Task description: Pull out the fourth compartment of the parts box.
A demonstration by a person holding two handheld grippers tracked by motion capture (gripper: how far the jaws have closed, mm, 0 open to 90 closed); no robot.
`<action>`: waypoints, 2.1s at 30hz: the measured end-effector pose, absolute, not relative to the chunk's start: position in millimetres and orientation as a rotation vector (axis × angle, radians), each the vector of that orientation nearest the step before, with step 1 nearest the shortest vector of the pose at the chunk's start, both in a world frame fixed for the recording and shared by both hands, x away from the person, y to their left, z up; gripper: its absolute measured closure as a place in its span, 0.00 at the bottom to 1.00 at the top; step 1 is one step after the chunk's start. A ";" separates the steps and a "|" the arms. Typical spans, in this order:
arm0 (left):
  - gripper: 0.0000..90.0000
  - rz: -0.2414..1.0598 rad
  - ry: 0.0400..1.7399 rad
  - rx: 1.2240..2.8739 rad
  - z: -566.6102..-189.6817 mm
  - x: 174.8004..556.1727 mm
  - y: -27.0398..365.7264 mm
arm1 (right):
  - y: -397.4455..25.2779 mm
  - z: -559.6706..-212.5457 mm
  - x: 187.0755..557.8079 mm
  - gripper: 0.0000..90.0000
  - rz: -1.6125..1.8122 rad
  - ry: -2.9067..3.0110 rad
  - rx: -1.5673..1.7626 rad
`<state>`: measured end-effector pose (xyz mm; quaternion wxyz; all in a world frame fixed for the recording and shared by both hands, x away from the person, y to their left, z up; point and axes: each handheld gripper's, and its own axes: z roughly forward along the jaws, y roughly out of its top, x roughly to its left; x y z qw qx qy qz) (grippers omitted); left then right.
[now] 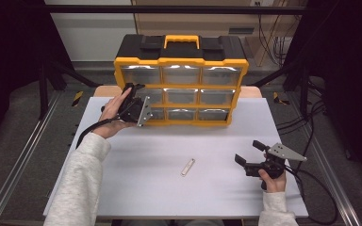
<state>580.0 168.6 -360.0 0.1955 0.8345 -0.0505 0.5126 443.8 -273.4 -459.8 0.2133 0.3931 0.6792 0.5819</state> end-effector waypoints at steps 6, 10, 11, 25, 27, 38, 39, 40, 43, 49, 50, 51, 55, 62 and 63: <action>0.10 1.466 -0.171 2.349 -365.2 579.4 168.6 | -273.3 -460.1 444.0 0.00 1.613 1.886 1.089; 0.13 1.489 -0.189 2.353 -367.6 578.9 169.0 | -273.0 -460.2 444.1 0.00 1.614 1.885 1.090; 0.13 1.496 -0.194 2.350 -367.9 578.9 169.1 | -273.0 -460.2 444.1 0.00 1.614 1.885 1.090; 0.27 1.665 -0.290 2.308 -375.6 576.5 170.2 | -272.7 -460.5 444.2 0.00 1.613 1.884 1.093; 0.28 1.673 -0.292 2.303 -376.0 576.4 170.2 | -272.7 -460.5 444.2 0.00 1.613 1.884 1.093; 0.44 1.745 -0.293 2.254 -377.7 575.2 170.1 | -272.4 -460.6 444.1 0.00 1.613 1.888 1.096; 0.44 1.752 -0.297 2.252 -377.6 575.0 170.1 | -272.4 -460.6 444.1 0.00 1.613 1.888 1.096; 0.45 1.759 -0.301 2.252 -377.5 574.9 170.1 | -272.3 -460.6 444.1 0.00 1.612 1.889 1.096; 0.50 1.776 -0.303 2.244 -376.9 574.6 170.1 | -272.4 -460.6 444.2 0.00 1.613 1.886 1.095; 0.60 1.811 -0.310 2.231 -376.0 574.1 169.9 | -272.6 -460.6 444.1 0.00 1.612 1.885 1.093; 0.62 1.816 -0.310 2.228 -375.9 574.0 169.7 | -272.5 -460.5 444.1 0.00 1.612 1.884 1.094; 0.63 1.821 -0.311 2.226 -375.8 574.0 169.7 | -272.5 -460.5 444.1 0.00 1.612 1.884 1.094; 0.66 1.826 -0.301 2.200 -376.3 574.3 170.6 | -272.7 -460.4 444.1 0.00 1.613 1.884 1.094; 0.74 1.865 -0.306 2.189 -376.2 573.7 169.3 | -272.8 -460.4 444.0 0.00 1.613 1.886 1.094; 0.74 1.870 -0.306 2.187 -376.4 573.7 169.1 | -272.9 -460.3 444.0 0.00 1.613 1.885 1.094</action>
